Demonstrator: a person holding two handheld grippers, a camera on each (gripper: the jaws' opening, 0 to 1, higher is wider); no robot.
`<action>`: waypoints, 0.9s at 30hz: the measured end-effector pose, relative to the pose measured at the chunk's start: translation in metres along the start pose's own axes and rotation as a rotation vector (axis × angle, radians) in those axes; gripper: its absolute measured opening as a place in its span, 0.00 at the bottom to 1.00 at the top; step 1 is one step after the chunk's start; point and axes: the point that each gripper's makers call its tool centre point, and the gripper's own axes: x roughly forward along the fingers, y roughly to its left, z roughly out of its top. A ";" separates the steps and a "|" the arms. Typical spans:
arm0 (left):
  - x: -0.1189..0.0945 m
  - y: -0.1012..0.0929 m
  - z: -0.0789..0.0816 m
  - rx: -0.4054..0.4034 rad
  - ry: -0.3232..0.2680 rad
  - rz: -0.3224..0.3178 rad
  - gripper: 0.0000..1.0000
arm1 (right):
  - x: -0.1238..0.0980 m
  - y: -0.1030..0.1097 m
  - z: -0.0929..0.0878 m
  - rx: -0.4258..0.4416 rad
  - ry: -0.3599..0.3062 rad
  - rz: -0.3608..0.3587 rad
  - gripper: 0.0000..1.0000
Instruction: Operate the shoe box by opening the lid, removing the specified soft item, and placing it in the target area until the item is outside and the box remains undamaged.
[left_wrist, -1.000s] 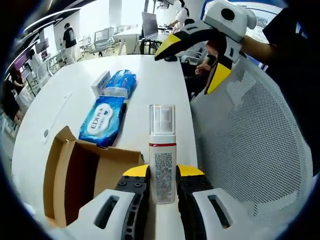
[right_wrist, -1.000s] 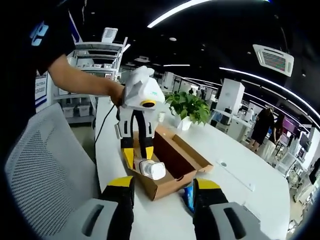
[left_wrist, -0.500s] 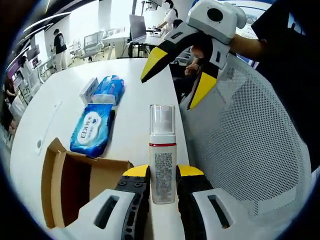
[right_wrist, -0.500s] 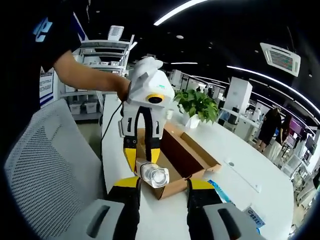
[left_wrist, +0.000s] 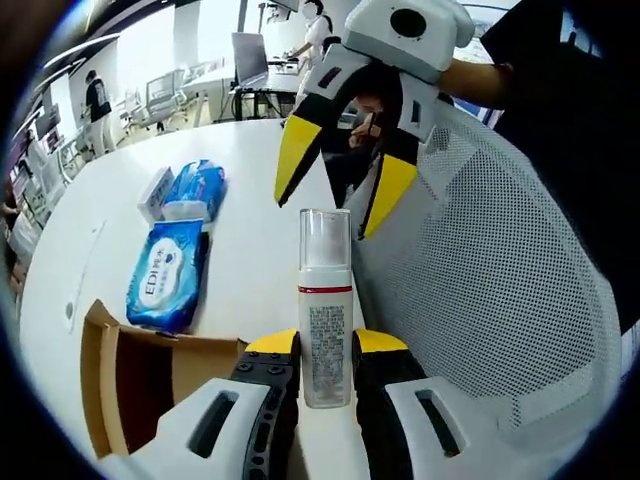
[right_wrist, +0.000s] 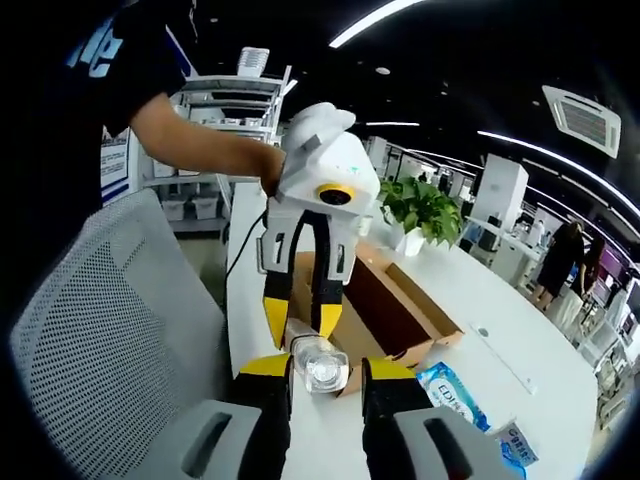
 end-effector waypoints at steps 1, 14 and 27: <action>0.001 -0.001 0.001 0.004 0.000 -0.003 0.18 | 0.000 0.001 0.000 -0.003 0.003 0.006 0.23; 0.001 -0.012 0.007 0.065 -0.012 -0.034 0.18 | 0.004 0.016 -0.005 -0.034 0.036 0.102 0.18; 0.007 -0.010 0.008 0.114 -0.020 -0.020 0.19 | 0.002 0.017 -0.008 -0.057 0.048 0.105 0.16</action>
